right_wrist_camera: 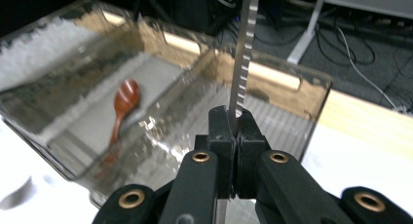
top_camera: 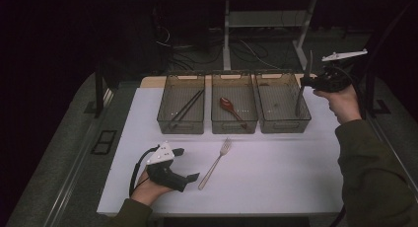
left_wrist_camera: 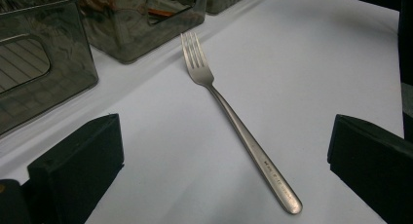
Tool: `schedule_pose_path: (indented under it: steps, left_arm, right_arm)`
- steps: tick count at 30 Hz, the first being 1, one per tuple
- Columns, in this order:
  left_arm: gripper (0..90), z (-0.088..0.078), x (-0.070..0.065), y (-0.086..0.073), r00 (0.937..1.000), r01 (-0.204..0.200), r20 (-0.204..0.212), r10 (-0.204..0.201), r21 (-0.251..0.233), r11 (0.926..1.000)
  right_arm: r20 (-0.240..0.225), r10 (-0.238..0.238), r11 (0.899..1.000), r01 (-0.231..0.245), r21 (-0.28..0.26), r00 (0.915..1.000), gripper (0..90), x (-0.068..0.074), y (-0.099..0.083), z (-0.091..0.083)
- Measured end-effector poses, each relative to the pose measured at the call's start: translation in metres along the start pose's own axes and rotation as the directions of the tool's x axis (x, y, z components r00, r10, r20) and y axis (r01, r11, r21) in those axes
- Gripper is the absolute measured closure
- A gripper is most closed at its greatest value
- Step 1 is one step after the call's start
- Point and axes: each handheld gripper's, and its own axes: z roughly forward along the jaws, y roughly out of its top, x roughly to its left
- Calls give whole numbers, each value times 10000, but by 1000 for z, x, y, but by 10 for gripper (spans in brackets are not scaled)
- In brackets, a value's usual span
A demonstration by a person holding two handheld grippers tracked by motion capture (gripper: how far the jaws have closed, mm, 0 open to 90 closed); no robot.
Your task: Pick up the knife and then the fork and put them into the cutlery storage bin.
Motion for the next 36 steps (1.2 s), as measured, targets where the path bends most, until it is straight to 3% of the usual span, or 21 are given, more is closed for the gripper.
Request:
schedule_pose_path:
  steps: [9, 17, 27, 36]
  left_arm:
    - [0, 0, 0, 0, 10000, 19, 48, -19, 13, 10000]
    - [0, 1, 0, -1, 10000, 30, 51, -30, 24, 10000]
    - [0, 1, 0, -1, 9999, 26, 146, -28, 89, 10000]
    - [0, 3, 0, -1, 9997, 52, 229, -55, 138, 9999]
  right_arm:
    - [69, -9, 9945, 1, 1047, 10000, 875, -8, -18, 11]
    - [-3, -132, 9883, 131, 1523, 9999, 875, -8, -24, 22]
    - [18, -173, 9902, 169, 1386, 9998, 874, -5, -22, 36]
    - [-106, -89, 9890, 104, 1477, 9999, 873, -4, -21, 64]
